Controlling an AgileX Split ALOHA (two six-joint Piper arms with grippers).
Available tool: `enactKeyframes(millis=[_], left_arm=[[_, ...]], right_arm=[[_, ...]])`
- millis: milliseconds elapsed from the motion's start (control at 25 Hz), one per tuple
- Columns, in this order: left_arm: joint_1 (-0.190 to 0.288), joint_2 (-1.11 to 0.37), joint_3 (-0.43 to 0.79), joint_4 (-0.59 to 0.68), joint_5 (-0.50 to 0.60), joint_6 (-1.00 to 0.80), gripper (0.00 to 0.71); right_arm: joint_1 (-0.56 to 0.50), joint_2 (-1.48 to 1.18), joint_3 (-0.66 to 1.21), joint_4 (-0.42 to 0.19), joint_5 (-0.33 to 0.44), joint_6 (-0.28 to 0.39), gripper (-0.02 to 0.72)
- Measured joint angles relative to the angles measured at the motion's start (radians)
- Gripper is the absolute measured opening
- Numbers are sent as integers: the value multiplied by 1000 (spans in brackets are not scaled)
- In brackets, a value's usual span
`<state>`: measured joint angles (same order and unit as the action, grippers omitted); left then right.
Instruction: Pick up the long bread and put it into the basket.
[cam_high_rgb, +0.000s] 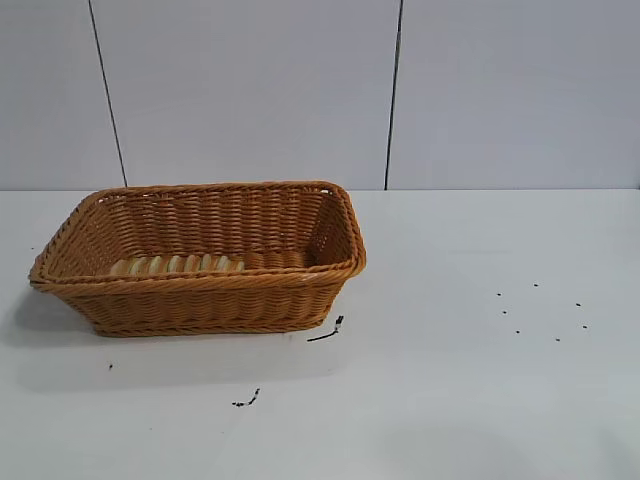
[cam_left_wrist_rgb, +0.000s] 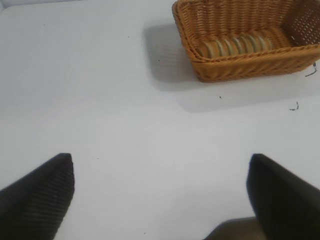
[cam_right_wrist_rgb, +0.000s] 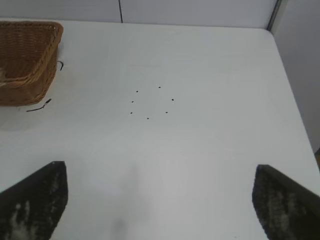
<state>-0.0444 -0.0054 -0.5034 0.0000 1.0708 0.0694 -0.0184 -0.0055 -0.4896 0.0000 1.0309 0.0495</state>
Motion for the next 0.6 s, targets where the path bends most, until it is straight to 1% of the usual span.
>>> enactKeyframes(millis=[600], left_arm=[[0,0,0,0,0,0,696]], right_arm=[[0,0,0,6,0,0,693]])
